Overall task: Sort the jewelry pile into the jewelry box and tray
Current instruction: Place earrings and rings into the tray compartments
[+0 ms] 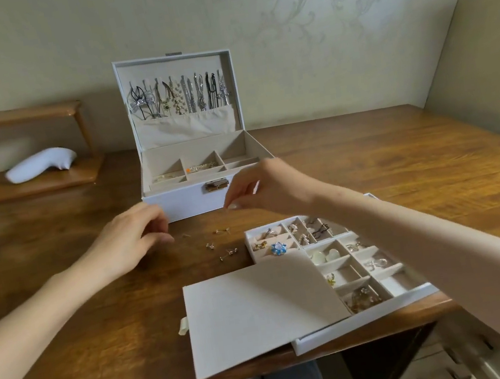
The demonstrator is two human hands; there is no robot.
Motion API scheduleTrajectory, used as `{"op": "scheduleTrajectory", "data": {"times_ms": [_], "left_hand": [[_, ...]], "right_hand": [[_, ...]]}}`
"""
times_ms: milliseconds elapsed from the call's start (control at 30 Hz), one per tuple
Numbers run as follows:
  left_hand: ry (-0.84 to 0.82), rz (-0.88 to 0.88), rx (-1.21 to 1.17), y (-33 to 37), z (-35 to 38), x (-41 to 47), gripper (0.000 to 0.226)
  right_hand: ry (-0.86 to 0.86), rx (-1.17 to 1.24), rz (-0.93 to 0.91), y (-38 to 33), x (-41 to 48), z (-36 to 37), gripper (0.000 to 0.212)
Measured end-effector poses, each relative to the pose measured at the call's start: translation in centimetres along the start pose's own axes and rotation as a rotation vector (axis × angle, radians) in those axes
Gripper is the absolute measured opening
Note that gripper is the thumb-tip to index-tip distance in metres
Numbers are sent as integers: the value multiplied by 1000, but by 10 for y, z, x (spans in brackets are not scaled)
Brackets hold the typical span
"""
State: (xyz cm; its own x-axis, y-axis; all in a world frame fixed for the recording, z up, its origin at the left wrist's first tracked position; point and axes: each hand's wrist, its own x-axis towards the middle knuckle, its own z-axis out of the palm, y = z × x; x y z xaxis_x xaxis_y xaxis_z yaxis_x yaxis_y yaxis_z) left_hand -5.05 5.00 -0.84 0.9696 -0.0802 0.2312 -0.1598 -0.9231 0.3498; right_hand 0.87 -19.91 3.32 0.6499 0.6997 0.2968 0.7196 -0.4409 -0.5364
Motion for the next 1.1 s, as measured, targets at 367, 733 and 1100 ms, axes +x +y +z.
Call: {"op": "scheduleTrajectory", "data": {"times_ms": [367, 733, 1100], "left_hand": [[-131, 258, -586, 135, 5, 46, 6], [-321, 360, -670, 193, 43, 56, 7], [-447, 468, -273, 194, 44, 25, 8]], "right_hand": [[340, 167, 307, 83, -75, -82, 9], [560, 326, 518, 136, -145, -84, 8], [611, 426, 534, 150, -152, -77, 6]]}}
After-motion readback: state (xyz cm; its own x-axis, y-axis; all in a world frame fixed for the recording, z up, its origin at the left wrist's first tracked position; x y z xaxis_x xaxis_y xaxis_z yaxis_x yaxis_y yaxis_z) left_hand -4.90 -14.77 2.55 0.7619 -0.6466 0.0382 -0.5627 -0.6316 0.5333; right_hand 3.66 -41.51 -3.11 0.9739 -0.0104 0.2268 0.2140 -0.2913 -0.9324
